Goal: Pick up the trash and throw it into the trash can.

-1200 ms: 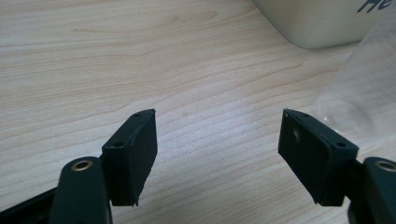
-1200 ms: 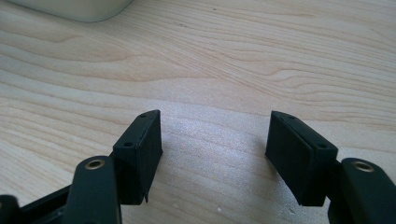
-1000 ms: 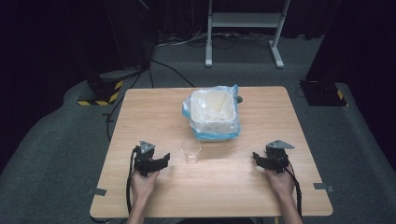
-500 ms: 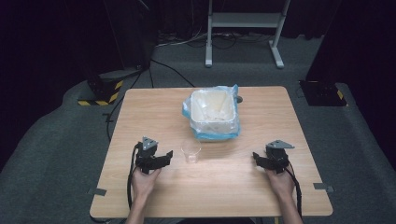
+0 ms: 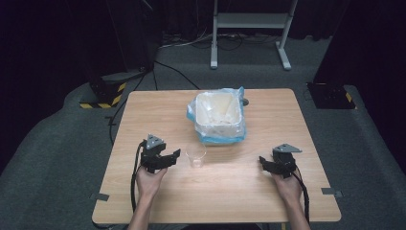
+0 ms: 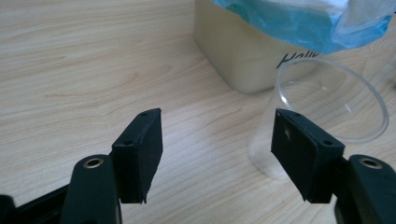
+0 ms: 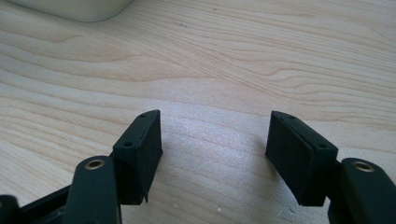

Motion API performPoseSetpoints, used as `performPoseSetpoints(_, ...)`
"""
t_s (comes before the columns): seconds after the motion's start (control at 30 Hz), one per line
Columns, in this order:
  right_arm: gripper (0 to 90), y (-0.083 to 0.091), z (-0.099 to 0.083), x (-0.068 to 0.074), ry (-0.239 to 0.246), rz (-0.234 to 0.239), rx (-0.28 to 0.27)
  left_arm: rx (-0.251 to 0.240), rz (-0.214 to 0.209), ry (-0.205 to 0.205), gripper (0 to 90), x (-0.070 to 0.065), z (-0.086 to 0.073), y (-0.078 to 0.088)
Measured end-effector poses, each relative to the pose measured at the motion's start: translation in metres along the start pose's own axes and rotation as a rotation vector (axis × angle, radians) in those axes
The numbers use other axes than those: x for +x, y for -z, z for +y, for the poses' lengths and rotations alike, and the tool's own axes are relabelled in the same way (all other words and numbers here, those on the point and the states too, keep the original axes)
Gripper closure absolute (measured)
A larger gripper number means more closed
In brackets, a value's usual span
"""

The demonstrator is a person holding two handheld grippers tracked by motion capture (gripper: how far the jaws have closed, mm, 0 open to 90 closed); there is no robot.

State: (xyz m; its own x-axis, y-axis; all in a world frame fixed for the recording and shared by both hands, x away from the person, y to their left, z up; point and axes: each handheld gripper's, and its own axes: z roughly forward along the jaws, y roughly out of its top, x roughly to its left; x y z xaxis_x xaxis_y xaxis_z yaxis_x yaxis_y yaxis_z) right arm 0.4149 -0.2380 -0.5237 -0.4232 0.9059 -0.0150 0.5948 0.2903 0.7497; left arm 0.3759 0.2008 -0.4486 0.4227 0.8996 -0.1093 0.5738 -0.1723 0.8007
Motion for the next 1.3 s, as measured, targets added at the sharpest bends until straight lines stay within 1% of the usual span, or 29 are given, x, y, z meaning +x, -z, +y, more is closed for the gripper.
performPoseSetpoints(0.07,35.5,0.0,0.0,0.0,0.0,0.0,0.0,-0.009,-0.001,-0.003,34.5,-0.002,0.003,0.0)
performPoseSetpoints(0.17,35.6,0.0,0.0,0.0,0.0,0.0,0.0,-0.006,-0.002,-0.016,36.8,-0.005,0.007,-0.001)
performPoseSetpoints(0.4,35.6,0.0,0.0,0.0,0.0,0.0,0.0,0.001,-0.027,-0.036,41.2,-0.011,0.015,-0.007)
performPoseSetpoints(0.5,35.5,0.0,0.0,0.0,0.0,0.0,0.0,0.007,-0.061,-0.041,46.9,-0.013,0.017,-0.011)
performPoseSetpoints(0.57,35.5,0.0,0.0,0.0,0.0,0.0,0.0,0.012,-0.07,-0.048,49.9,-0.014,0.019,-0.014)
performPoseSetpoints(0.7,35.5,0.0,0.0,0.0,0.001,0.0,0.0,0.021,-0.087,-0.048,56.5,-0.015,0.022,-0.019)
performPoseSetpoints(0.87,35.5,0.0,0.0,0.0,0.001,0.0,0.0,0.035,-0.115,-0.022,64.1,-0.017,0.023,-0.027)
performPoseSetpoints(0.97,35.5,0.0,0.0,0.0,0.001,0.0,0.0,0.046,-0.116,-0.03,68.7,-0.018,0.022,-0.032)
performPoseSetpoints(1.03,35.4,0.0,0.0,0.0,0.001,0.0,0.0,0.066,-0.115,-0.023,71.1,-0.019,0.022,-0.035)
performPoseSetpoints(1.07,35.4,0.0,0.0,0.0,0.001,0.0,0.0,0.073,-0.112,-0.029,72.2,-0.018,0.022,-0.037)
performPoseSetpoints(1.1,35.4,0.0,0.0,0.0,0.001,0.0,0.0,0.076,-0.12,-0.019,73.4,-0.018,0.022,-0.038)
performPoseSetpoints(1.17,35.4,0.0,0.0,0.0,0.002,0.0,0.0,0.082,-0.13,-0.021,76.1,-0.017,0.021,-0.039)
performPoseSetpoints(1.23,35.4,0.0,0.0,0.0,0.002,0.0,0.0,0.083,-0.134,-0.035,79.2,-0.017,0.021,-0.04)
performPoseSetpoints(1.3,35.4,0.0,0.0,0.0,0.002,0.0,0.0,0.081,-0.143,-0.032,81.4,-0.017,0.021,-0.04)
